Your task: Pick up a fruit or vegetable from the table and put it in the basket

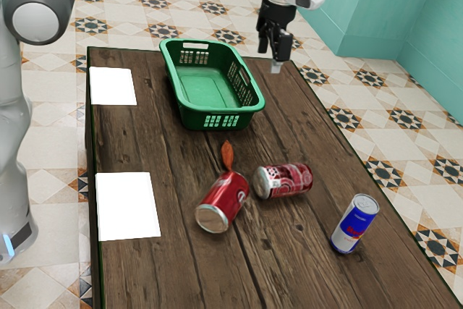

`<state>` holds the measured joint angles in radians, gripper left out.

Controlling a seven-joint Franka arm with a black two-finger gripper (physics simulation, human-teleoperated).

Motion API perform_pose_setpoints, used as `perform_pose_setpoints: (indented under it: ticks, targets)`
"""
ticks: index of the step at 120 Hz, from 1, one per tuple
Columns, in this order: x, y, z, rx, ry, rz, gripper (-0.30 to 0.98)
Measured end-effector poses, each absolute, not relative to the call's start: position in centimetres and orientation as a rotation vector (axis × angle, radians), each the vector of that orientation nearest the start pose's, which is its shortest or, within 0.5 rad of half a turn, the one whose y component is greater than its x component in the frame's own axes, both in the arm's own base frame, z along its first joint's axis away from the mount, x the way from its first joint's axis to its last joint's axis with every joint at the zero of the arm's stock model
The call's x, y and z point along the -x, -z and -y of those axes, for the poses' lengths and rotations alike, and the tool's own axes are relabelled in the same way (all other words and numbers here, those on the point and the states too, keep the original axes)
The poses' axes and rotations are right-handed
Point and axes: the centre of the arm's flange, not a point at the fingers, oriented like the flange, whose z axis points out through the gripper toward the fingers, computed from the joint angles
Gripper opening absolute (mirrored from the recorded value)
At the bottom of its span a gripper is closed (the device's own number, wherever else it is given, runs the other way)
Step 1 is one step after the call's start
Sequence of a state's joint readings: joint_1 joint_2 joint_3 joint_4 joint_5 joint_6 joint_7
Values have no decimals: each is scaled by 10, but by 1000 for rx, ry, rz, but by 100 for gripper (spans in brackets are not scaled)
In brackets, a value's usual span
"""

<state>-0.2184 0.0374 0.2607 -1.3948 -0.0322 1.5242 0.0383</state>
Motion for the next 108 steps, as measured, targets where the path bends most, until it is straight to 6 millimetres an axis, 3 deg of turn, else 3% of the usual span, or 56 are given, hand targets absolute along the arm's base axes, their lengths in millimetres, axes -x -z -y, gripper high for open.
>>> perform_pose_setpoints:
  ticks: [34, 63, 72, 93, 108]
  targets:
    - [-571, -684, -20, 3146, 185, 11, 69]
    - [-579, -667, -19, 3145, 148, 25, 69]
    - [-560, -655, -18, 3165, 100, 29, 68]
    - [-496, -636, -19, 3181, 58, 21, 68]
    - [-481, -623, -22, 3173, 81, 51, 69]
